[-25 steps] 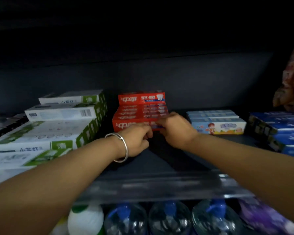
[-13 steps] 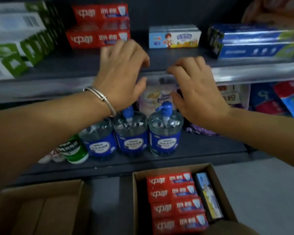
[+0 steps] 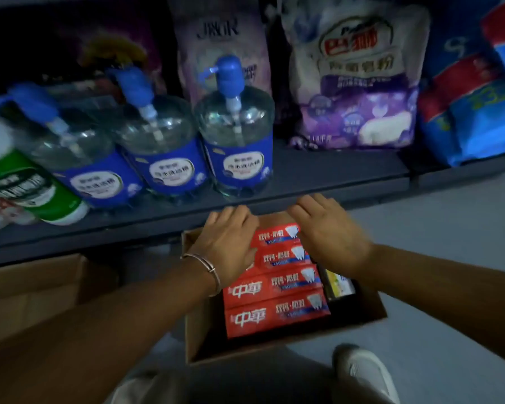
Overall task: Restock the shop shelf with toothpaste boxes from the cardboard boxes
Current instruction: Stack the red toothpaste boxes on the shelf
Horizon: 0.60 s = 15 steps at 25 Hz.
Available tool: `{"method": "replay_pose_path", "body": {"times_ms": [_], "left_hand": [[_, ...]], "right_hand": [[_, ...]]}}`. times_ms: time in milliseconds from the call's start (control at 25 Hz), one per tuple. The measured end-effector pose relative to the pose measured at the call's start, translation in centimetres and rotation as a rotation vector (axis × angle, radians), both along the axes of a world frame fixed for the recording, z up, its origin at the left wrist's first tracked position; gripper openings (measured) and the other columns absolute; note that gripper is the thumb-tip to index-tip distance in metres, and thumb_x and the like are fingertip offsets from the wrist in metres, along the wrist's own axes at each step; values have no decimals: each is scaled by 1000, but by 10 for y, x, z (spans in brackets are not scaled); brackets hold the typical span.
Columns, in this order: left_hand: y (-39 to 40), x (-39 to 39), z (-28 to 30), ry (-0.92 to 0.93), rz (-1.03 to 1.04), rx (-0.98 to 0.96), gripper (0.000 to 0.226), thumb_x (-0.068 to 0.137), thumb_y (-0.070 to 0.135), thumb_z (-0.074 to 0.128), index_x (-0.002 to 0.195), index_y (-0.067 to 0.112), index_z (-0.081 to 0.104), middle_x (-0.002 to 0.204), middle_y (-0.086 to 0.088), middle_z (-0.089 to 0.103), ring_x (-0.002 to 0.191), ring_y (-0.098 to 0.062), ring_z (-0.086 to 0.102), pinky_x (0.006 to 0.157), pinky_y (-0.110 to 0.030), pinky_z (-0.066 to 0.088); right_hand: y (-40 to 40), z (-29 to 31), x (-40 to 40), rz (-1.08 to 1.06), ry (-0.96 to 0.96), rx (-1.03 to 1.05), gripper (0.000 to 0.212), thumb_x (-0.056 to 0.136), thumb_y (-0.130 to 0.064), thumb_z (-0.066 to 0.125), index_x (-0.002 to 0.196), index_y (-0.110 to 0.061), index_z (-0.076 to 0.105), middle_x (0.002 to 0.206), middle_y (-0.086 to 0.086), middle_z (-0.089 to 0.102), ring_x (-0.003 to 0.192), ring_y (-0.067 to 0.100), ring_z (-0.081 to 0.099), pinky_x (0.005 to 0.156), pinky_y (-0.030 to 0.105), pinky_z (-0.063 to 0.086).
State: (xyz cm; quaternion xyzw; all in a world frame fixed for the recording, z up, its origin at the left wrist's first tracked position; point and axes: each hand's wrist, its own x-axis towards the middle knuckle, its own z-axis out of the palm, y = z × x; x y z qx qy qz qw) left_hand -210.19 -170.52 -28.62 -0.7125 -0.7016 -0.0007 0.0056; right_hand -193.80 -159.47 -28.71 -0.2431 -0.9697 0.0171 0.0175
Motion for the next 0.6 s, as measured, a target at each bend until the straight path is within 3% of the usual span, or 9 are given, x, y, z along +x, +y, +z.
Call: {"method": "replay_pose_path", "body": {"times_ms": [80,160,320,480,600], "left_hand": [[-8,5,-23,13,108,-127,42,68,36,71,102,14,58,101,-6,57,87,-29,60,72,-38,45],[-14,8,-51,32,192,-261,46,84,40,56,122,16,44,122,-5,44,106,-28,52,86,-38,39],[-22,12,-79,-3,301,-368,54,88,43,52,130,16,33,134,-8,33,106,-30,53,88,-40,41],[-27,18,-92,-149,435,-396,53,88,32,56,130,16,30,140,-9,26,105,-31,56,90,-41,48],[-32,14,-97,-129,437,-389,57,86,29,59,131,15,28,141,-10,26,107,-31,55,93,-42,48]], "right_hand": [[-5,-21,7,-45,-98,-146,56,84,-40,65,129,-14,46,129,7,50,118,24,50,103,39,40],[-9,-44,9,-63,-191,-191,55,91,-38,55,137,-15,36,139,7,42,126,23,42,109,39,33],[-21,-75,6,-69,-281,-193,50,94,-30,52,137,-15,33,141,8,39,126,26,42,109,41,32],[-27,-83,-1,-165,-325,-184,50,93,-21,53,137,-11,31,139,10,40,121,31,49,104,46,35],[-34,-85,-9,-189,-330,-209,47,92,-14,51,135,-8,33,137,14,42,117,35,51,100,45,39]]}}
